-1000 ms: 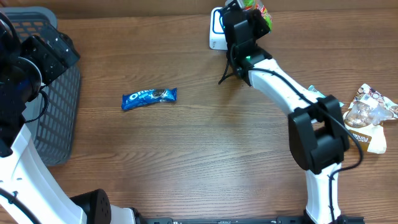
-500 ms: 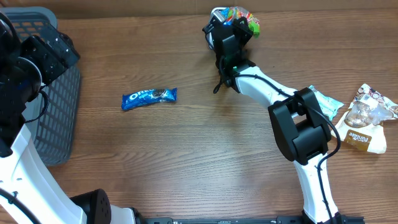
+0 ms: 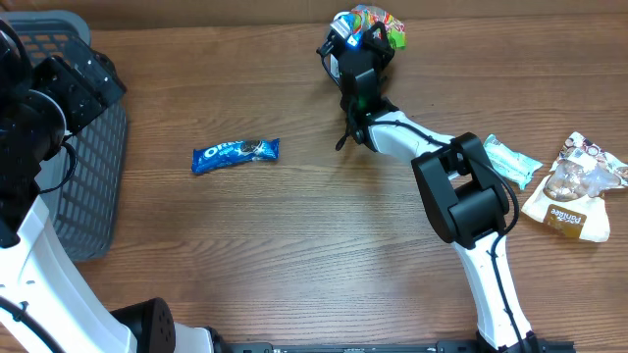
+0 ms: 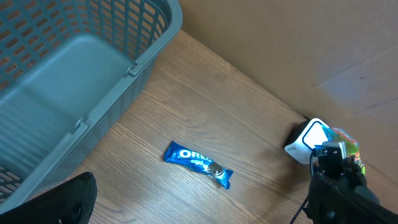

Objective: Scan the item barcode
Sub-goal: 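Hold the green-red bag's barcode against the scanner with the right gripper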

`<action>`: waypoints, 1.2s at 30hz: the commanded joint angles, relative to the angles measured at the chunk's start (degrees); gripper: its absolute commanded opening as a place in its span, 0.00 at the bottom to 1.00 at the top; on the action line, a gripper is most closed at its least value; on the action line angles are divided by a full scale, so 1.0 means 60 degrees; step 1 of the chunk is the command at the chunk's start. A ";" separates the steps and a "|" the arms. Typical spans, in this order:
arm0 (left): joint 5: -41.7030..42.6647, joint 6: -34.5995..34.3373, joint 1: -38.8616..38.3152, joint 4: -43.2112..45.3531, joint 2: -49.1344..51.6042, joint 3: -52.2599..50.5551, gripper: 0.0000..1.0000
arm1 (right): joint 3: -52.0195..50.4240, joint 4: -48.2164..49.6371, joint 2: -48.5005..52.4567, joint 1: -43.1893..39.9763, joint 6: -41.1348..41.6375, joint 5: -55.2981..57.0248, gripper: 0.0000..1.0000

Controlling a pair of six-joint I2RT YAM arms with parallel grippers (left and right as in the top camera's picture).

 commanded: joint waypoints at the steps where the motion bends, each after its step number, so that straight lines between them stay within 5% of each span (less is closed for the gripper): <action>1: -0.0091 0.0117 0.0051 0.0015 -0.0022 -0.0022 1.00 | 0.0146 0.0423 0.0153 -0.0266 -0.0291 -0.0066 0.04; 36: -0.0091 0.0117 0.0051 0.0015 -0.0022 -0.0022 1.00 | 0.0146 0.0710 0.0211 -0.0364 -0.0280 -0.0463 0.04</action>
